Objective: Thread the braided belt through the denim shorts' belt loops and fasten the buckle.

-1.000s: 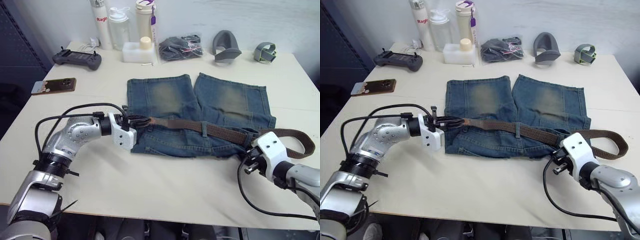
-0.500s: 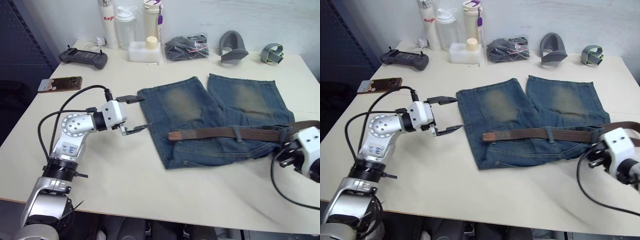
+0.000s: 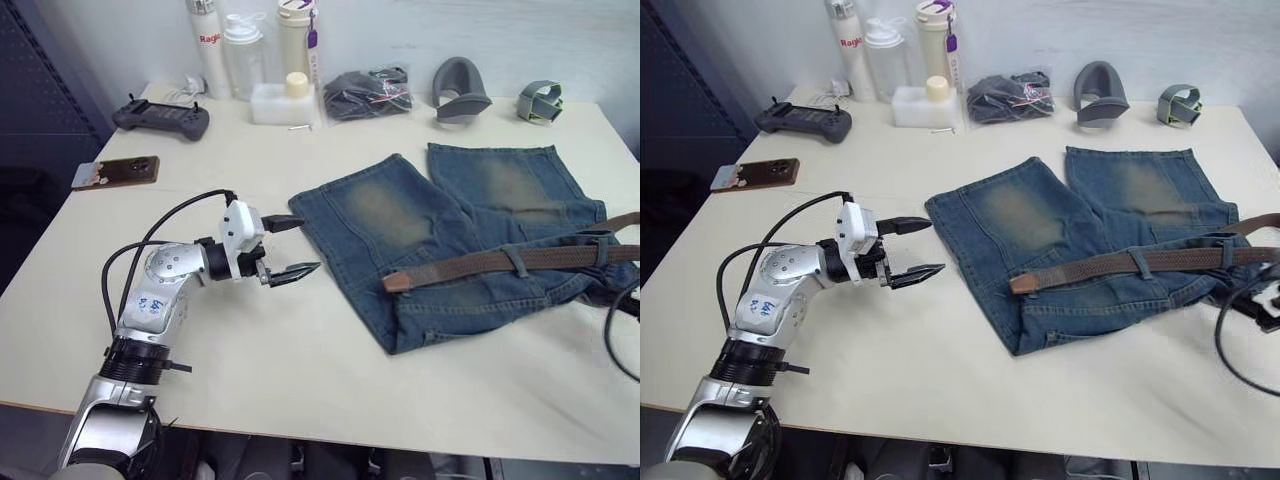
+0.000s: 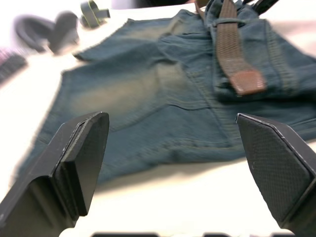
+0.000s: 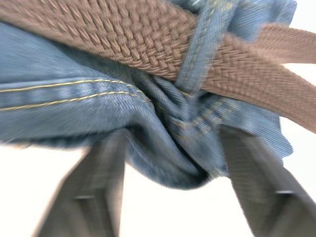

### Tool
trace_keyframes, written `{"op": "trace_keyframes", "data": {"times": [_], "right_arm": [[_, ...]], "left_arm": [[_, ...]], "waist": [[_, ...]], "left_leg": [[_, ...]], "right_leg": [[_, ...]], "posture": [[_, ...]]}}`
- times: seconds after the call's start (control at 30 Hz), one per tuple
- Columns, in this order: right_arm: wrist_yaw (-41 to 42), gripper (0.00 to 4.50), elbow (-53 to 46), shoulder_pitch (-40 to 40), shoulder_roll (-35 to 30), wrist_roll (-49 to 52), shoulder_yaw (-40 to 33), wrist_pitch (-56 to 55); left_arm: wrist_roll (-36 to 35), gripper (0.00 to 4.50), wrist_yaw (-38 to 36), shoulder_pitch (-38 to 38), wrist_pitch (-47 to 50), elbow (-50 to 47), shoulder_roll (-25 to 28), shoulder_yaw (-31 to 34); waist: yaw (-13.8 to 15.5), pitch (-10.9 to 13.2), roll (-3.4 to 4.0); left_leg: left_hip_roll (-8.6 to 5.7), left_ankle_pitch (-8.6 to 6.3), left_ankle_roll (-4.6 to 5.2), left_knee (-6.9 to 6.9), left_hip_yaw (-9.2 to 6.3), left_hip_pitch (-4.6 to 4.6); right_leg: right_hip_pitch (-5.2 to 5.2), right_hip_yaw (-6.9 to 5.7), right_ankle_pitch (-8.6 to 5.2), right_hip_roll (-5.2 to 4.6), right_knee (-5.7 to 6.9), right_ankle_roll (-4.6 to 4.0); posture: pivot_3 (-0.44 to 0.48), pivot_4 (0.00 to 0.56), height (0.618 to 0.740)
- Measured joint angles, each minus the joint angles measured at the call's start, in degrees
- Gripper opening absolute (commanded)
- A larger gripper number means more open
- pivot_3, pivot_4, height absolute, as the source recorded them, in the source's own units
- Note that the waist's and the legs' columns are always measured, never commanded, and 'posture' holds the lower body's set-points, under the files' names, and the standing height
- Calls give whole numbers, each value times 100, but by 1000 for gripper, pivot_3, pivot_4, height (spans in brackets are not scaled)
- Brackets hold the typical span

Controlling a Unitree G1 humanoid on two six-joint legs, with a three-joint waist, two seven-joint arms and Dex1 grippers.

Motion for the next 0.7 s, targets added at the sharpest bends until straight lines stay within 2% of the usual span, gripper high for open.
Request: {"op": "trace_keyframes", "data": {"times": [0.1, 0.13, 0.2, 0.23, 0.3, 0.43, 0.5, 0.6, 0.7], "right_arm": [[-17, 4461, -1316, -193, 223, 1275, -844, 1482], [-32, 4461, -1680, -189, 341, 1648, -910, 1787], [-404, 4461, -2445, -203, 1095, 2507, -975, 2456], [-698, 4461, -2785, -173, 1599, 2949, -872, 2766], [-1337, 4461, -3015, -253, 2218, 3513, -700, 3126], [-3023, 4461, -3114, -621, 3136, 4765, -605, 3196], [-3858, 4461, -3095, -539, 3598, 5376, -269, 3075], [-4702, 4461, -3080, -321, 3707, 5944, 153, 2815], [-5143, 4461, -3079, -227, 3719, 6227, 439, 2451]], "left_arm": [[-81, 4500, -122, -135, 317, 8, -154, -12], [-87, 4500, -160, -179, 391, 8, -205, -23], [-122, 4500, -285, -243, 589, 4, -250, -75], [-135, 4500, -338, -248, 703, 5, -266, -77], [-132, 4500, -418, -248, 807, 6, -262, -87], [-120, 4500, -487, -257, 908, -29, -280, -110], [-120, 4500, -486, -255, 971, -119, -285, -111], [-120, 4500, -470, -234, 1057, -182, -279, -90], [-120, 4500, -426, -99, 1142, -325, -235, -52]], "waist": [[4, 0, -6], [4, 1, -12], [12, -5, -46], [12, -4, -47], [3, 6, -17], [-2, -1, -21], [-3, 1, -17], [-12, 0, 2], [-27, 0, 0]], "left_leg": [[9, -2, -8, -6, -12, 6], [10, -3, -10, -7, -14, 5], [10, -1, -14, -15, -26, 7], [7, -2, -17, -14, -30, 5], [-7, -1, -11, -13, -19, 4], [-6, -2, -10, -12, -20, 7], [-4, -3, -12, -13, -21, 1], [-8, -1, -8, -13, -9, -1], [-8, 0, -5, -13, -8, 2]], "right_leg": [[4, -3, -3, 2, -4, -5], [5, -4, -3, 3, -7, -6], [13, -10, -4, 4, -15, -7], [14, -9, -4, 3, -21, -8], [12, 6, -2, -10, -22, -4], [11, 5, -2, -10, -20, -4], [3, 5, -3, -8, -15, -7], [-2, 12, -3, -7, -12, -7], [-1, 12, -3, -5, -9, -6]], "posture": [[0, 150, 648], [0, 150, 648], [0, 150, 648], [0, 150, 648], [0, 150, 648], [0, 150, 648], [0, 150, 648], [0, 150, 648], [0, 150, 648]]}}
